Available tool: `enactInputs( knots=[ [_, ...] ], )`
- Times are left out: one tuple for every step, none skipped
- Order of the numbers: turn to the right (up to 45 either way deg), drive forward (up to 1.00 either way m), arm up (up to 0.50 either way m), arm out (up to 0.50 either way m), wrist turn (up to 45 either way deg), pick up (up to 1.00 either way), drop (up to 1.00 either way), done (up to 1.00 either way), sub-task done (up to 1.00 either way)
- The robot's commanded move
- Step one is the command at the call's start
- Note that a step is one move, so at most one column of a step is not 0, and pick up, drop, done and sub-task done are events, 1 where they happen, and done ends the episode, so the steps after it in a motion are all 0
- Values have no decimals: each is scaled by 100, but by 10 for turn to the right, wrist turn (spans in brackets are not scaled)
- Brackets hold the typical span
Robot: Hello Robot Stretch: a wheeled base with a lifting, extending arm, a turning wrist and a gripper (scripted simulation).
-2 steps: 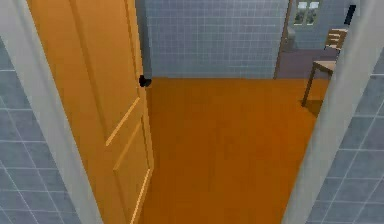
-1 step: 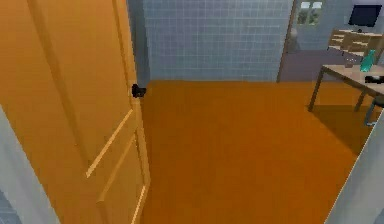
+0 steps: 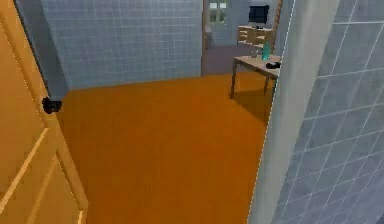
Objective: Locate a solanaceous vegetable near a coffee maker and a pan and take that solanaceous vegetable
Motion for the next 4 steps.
enactInputs(
  knots=[
    [0, 90, 0, 0, 0, 0, 0, 0, 0],
    [450, 0, 0, 0, 0, 0, 0, 0, 0],
    [240, 0, 0, 0, 0, 0, 0, 0, 0],
    [0, 100, 0, 0, 0, 0, 0, 0, 0]
  ],
)
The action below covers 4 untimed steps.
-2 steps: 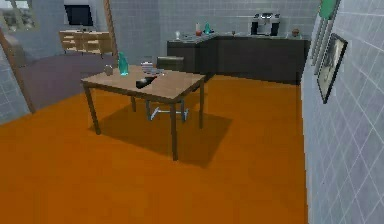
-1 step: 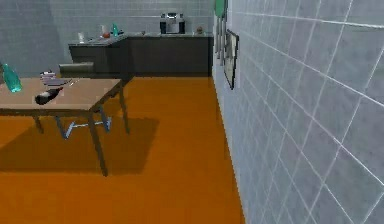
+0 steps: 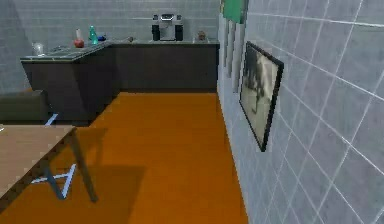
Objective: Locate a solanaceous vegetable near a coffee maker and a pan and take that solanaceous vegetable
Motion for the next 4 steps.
enactInputs(
  knots=[
    [0, 100, 0, 0, 0, 0, 0, 0, 0],
    [0, 100, 0, 0, 0, 0, 0, 0, 0],
    [30, 0, 0, 0, 0, 0, 0, 0, 0],
    [0, 100, 0, 0, 0, 0, 0, 0, 0]
  ],
)
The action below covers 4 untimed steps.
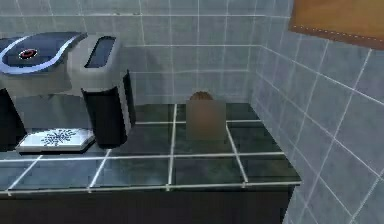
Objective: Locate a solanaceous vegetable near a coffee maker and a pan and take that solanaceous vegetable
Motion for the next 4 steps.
enactInputs(
  knots=[
    [-450, 0, 0, 0, 0, 0, 0, 0, 0],
    [-450, 0, 0, 0, 0, 0, 0, 0, 0],
    [-60, 0, 0, 0, 0, 0, 0, 0, 0],
    [0, 25, 0, 0, 0, 0, 0, 0, 0]
  ],
)
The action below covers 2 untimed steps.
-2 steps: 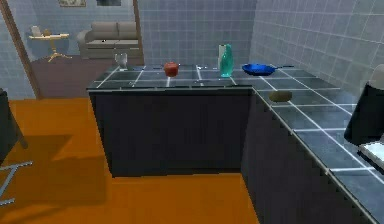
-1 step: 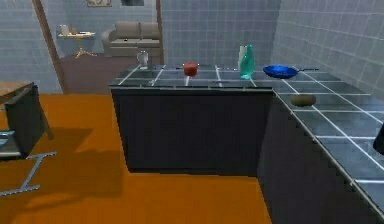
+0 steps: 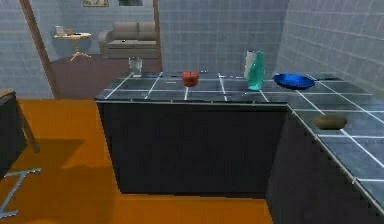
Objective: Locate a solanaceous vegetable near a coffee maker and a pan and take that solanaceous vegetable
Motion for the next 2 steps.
enactInputs(
  knots=[
    [120, 0, 0, 0, 0, 0, 0, 0, 0],
    [0, 65, 0, 0, 0, 0, 0, 0, 0]
  ],
)
